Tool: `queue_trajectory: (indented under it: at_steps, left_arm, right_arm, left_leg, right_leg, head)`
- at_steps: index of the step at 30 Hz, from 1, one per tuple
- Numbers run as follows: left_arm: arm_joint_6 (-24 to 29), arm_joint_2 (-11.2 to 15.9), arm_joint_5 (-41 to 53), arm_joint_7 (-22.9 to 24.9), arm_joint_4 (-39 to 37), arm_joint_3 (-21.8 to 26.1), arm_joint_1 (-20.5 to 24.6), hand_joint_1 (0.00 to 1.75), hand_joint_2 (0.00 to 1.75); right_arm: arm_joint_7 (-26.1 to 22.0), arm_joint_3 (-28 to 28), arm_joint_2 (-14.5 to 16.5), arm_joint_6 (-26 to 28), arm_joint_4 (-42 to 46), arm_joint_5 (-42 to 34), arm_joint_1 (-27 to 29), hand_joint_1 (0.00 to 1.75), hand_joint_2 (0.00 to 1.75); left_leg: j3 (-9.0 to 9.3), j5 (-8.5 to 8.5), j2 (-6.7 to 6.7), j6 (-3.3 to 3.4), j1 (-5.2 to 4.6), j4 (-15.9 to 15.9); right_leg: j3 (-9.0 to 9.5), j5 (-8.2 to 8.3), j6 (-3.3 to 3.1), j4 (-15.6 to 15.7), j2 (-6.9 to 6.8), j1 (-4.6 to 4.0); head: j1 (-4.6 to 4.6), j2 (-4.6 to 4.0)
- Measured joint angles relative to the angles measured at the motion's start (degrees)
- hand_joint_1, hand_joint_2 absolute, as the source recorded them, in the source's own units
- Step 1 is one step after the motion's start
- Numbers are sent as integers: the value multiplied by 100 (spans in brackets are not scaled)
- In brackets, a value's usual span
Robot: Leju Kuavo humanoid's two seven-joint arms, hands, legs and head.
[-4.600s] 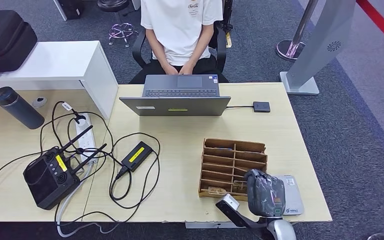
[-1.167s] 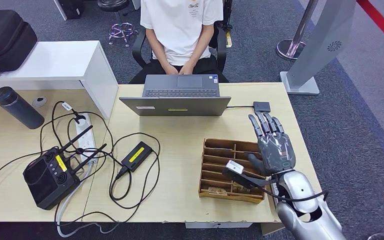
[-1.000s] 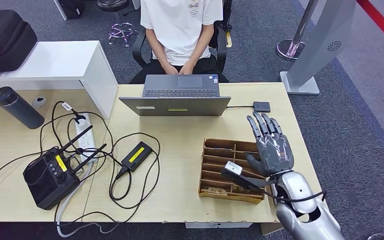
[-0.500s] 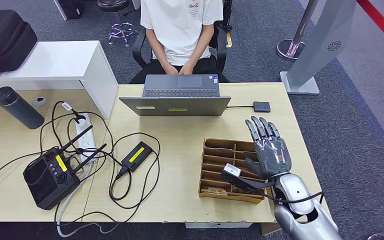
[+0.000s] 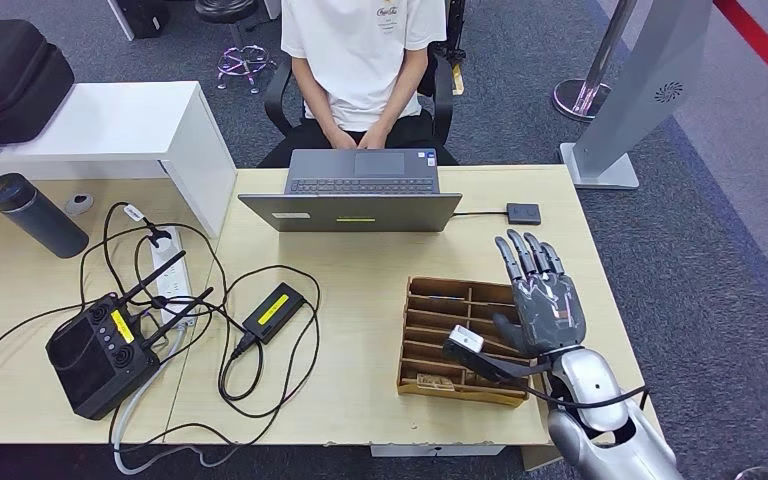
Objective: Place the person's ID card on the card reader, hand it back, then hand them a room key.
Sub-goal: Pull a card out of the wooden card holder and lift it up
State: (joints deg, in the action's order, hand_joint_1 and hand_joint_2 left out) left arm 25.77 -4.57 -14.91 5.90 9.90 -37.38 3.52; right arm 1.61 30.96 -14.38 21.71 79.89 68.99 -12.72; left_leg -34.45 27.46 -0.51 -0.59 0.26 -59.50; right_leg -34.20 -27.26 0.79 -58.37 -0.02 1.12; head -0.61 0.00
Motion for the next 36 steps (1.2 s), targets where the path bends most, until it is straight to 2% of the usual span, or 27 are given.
queue_trajectory:
  at_steps: [9,11,13,15,36]
  left_arm:
    - [0,0,-1,-1,0,0,0,0,175]
    - [1,0,-1,-1,0,0,0,0,175]
    - [1,0,0,-2,0,0,0,0,175]
    - [1,0,0,-1,0,0,0,0,175]
    - [1,0,-17,0,0,0,0,0,175]
  right_arm:
    - [22,-8,0,13,0,8,13,0,175]
    - [26,-9,0,13,0,8,14,80,175]
    - [27,-9,0,13,0,9,16,168,175]
    - [26,-10,0,10,0,7,17,175,175]
    - [-109,-63,1,5,2,-209,30,175,175]
  left_leg:
    - [0,0,0,0,0,0]
    - [0,0,0,0,0,0]
    - [0,0,0,0,0,0]
    - [0,0,0,0,0,0]
    - [1,0,0,0,0,0]
  right_leg:
    - [0,0,0,0,0,0]
    - [0,0,0,0,0,0]
    - [0,0,0,0,0,0]
    - [0,0,0,0,0,0]
    - [0,0,0,0,0,0]
  head:
    - [0,0]
    - [0,0]
    - [0,0]
    - [1,0]
    - [1,0]
